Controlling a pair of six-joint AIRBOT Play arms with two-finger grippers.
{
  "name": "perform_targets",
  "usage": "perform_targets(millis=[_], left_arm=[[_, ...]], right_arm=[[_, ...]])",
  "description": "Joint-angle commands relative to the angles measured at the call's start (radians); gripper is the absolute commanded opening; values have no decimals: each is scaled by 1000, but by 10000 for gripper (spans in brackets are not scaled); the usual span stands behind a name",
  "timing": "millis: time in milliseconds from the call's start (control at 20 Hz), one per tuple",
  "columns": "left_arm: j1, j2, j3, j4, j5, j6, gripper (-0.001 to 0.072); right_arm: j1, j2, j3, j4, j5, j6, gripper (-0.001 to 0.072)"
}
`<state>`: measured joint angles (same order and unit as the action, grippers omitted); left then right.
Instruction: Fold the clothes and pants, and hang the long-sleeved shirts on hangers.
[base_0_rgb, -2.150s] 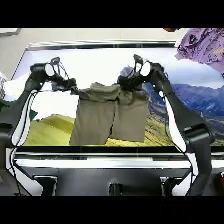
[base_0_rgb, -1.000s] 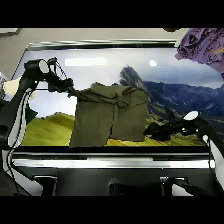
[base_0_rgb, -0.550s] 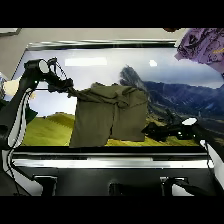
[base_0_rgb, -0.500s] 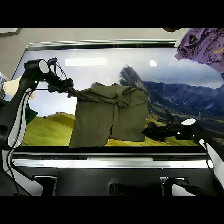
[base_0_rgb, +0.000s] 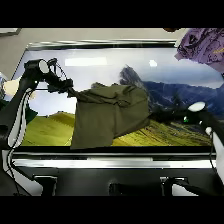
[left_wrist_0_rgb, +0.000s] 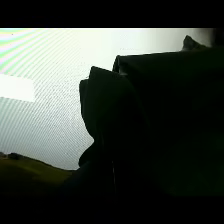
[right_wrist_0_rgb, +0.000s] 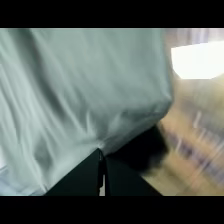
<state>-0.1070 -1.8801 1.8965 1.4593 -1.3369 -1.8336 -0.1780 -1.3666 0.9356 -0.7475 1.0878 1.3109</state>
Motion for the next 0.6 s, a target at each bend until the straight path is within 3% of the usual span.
perform_targets(millis=[0, 100, 250, 500, 550], left_arm=[[1, -1, -1, 0, -7, 0, 16], [1, -1, -2, 0, -11, 0, 15], [1, -2, -2, 0, -35, 0, 15], [-15, -8, -2, 0, -51, 0, 15], [-21, -10, -2, 0, -51, 0, 15]], right_arm=[[-5, -16, 330, -352, -24, 224, 30], [-5, -52, 515, -535, -67, 357, 31], [-5, -135, 708, -631, -108, 464, 31], [-4, -277, 766, -459, -55, 496, 36], [-5, -297, 766, -428, -18, 496, 126]])
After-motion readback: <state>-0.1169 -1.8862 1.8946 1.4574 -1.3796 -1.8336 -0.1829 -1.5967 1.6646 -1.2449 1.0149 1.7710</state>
